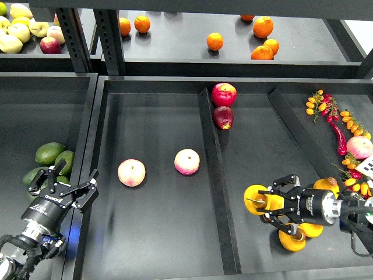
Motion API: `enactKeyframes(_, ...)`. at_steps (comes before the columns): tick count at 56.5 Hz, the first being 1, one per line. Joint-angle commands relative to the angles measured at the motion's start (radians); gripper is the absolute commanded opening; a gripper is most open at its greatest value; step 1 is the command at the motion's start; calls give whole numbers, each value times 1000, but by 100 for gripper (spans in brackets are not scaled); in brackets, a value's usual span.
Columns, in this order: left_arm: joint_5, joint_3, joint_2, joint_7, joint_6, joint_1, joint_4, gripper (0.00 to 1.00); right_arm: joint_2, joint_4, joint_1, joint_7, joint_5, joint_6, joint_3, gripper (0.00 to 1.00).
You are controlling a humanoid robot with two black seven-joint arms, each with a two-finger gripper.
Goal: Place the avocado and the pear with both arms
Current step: 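Carry the pear into the compartment with the other yellow pears, then lower the pear and open the right gripper to release it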
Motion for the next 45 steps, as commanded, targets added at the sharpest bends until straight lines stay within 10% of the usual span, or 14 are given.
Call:
enactKeyframes(1,0,0,0,0,0,0,0,99,33,-44,-19,0,-28,20,2,22)
enactKeyframes(30,0,0,0,0,0,2,-3,99,92,-169,-22,0,-74,72,5,27)
enactKeyframes(45,0,0,0,0,0,5,-6,99,99,-179,-19,0,-89,71,6,62)
